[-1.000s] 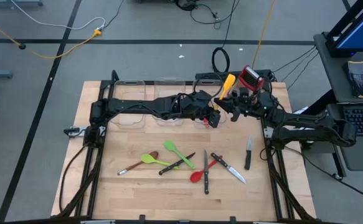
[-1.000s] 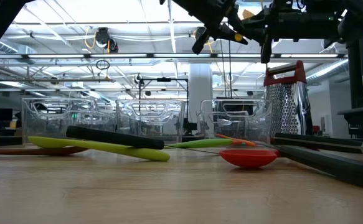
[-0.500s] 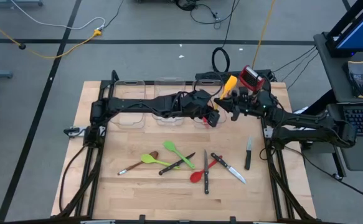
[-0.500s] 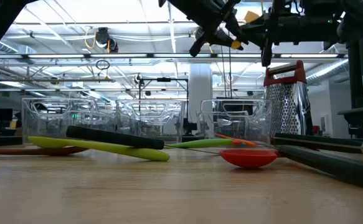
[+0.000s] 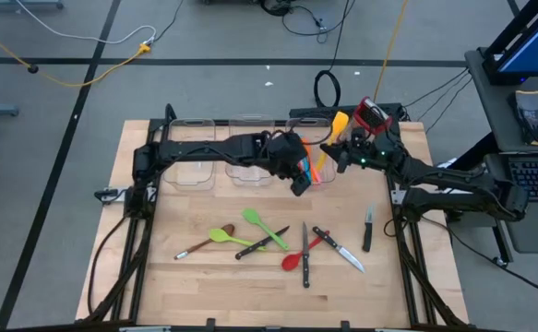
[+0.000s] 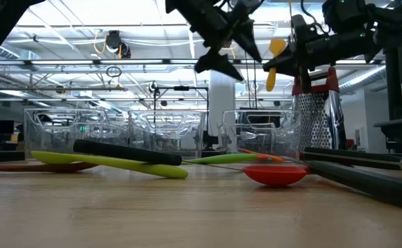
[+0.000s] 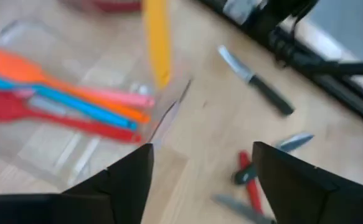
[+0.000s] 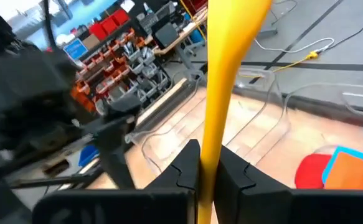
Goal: Pick & Place Kitchen Items
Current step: Put the yellow spatula into the right transparent bin
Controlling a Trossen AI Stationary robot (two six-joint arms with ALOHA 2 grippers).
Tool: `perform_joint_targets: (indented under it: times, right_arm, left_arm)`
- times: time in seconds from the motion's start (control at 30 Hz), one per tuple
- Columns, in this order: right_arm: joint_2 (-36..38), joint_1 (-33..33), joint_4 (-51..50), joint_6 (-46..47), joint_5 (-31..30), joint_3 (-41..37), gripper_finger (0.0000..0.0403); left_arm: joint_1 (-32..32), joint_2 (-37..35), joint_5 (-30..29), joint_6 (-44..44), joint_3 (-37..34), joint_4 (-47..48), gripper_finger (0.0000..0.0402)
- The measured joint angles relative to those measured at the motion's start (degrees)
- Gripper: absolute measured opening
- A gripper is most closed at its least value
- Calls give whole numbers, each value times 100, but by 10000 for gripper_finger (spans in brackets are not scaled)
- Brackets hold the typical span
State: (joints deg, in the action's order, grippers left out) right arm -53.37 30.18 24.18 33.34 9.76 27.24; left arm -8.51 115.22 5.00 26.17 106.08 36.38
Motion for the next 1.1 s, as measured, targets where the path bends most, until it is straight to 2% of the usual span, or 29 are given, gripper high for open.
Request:
perform_joint_targets:
  times: [0.2,0.43,0.63,0.83,0.97,1.1]
  right_arm:
    - [-10,24,-250,186,57,2,10]
    - [-10,19,-561,346,-245,11,10]
    - [-50,20,-596,349,-251,51,10]
    - [-93,19,-630,324,-243,146,10]
    - [-95,15,-592,458,-212,146,10]
    - [-95,-56,-285,829,82,146,10]
  left_arm:
    - [-142,-23,-433,-449,0,99,315]
    - [-378,-342,-464,-938,0,-17,335]
    - [-632,-496,-464,-1188,0,-46,335]
    - [-903,-492,-4,-1252,0,-20,326]
    - [-954,-540,103,-1213,-6,-16,320]
    - [-901,-819,410,-1232,-7,-241,316]
